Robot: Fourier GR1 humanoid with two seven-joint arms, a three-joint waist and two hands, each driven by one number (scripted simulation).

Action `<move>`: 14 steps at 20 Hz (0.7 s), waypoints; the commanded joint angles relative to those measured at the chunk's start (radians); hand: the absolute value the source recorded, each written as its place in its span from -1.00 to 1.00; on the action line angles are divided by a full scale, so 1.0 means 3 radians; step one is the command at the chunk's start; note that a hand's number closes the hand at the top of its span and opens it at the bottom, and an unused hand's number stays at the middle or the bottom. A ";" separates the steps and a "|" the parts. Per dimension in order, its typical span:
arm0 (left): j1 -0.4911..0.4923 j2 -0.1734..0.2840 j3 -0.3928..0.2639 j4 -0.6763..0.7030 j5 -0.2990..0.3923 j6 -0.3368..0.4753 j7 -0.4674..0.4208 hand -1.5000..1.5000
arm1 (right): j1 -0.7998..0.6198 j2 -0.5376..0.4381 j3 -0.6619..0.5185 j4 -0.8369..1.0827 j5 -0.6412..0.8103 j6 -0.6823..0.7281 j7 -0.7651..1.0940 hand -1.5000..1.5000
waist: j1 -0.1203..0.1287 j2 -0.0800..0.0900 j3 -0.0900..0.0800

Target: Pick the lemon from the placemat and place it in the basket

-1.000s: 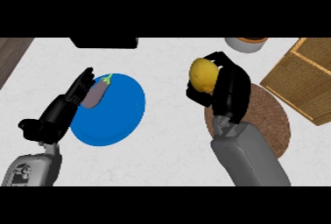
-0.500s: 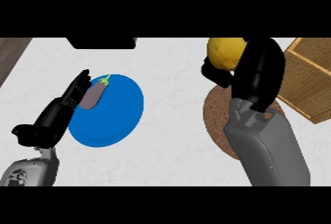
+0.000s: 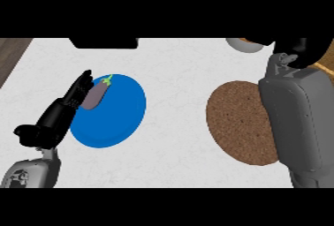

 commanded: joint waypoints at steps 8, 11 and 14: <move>0.0098 -0.0069 -0.0042 -0.0033 -0.0053 0.0026 -0.0063 0.00 | -0.0274 -0.0646 -0.0750 0.0651 -0.0131 -0.0514 -0.0384 1.00 | -0.0009 0.0004 0.0002; 0.0115 -0.0053 -0.0049 -0.0189 -0.0019 -0.0010 0.0067 0.00 | -0.0466 -0.0662 -0.0779 0.0936 -0.0011 -0.0592 -0.0237 1.00 | 0.0013 -0.0003 0.0001; -0.0040 -0.0062 0.0013 0.0191 -0.0101 0.0062 -0.0127 0.00 | -0.0305 -0.0909 -0.0942 0.1099 -0.0275 -0.0552 -0.0581 1.00 | -0.0016 0.0002 0.0001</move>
